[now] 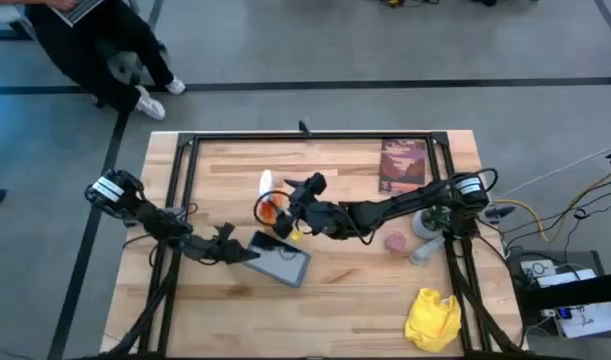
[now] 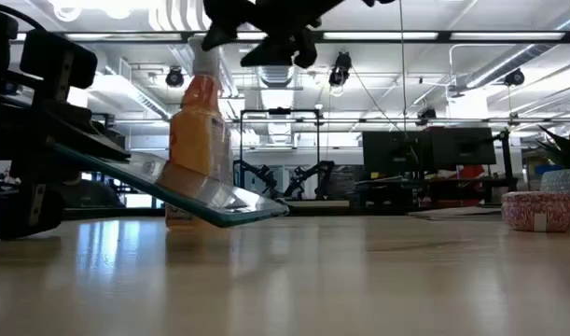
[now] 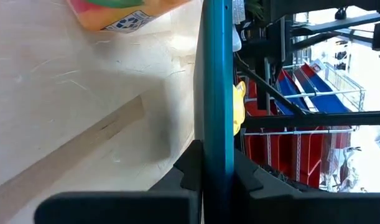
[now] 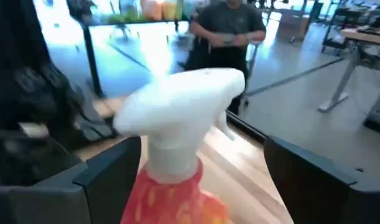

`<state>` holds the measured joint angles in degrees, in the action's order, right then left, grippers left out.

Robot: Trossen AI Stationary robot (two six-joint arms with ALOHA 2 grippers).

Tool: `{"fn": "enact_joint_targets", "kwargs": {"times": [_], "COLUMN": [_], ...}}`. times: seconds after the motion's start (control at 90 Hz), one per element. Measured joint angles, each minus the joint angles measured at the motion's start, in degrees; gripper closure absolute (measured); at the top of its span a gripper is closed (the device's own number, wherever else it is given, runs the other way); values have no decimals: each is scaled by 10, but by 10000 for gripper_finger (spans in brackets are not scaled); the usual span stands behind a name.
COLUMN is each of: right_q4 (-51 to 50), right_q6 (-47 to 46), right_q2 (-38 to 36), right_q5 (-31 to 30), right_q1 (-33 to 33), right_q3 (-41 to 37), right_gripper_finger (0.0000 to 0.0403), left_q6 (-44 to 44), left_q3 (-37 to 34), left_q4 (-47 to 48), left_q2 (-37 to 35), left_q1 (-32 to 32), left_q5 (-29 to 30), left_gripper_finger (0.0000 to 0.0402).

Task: Apply microfiber cloth
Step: Spray the front and back of the tablet with the spray cleaning bottle

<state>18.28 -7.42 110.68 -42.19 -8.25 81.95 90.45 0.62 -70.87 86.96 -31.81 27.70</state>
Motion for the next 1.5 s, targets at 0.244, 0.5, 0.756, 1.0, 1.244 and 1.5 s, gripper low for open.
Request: {"fn": "enact_joint_targets", "kwargs": {"times": [0.244,0.5,0.756,1.0,1.244,1.5], "right_q4": [-6,-17,-65,-95,-106,-198], "right_q6": [41,64,97,26,21,100], "right_q2": [85,113,77,67,67,31], "right_q5": [-2,-176,-206,-163,-176,-178], "right_q1": [-7,-5,-10,2,14,0], "right_q3": [72,106,108,107,107,107], "right_gripper_finger": [111,112,129,148,142,142], "left_q6": [-25,-54,-88,-113,-156,-173], "left_q3": [0,0,0,-1,-1,-1], "left_q4": [2,4,5,2,3,3], "left_q2": [0,0,0,-2,-5,-5], "left_q1": [0,-2,-2,-1,0,0], "left_q5": [0,-1,-2,-11,-2,1], "left_gripper_finger": [391,391,391,391,391,391]}}
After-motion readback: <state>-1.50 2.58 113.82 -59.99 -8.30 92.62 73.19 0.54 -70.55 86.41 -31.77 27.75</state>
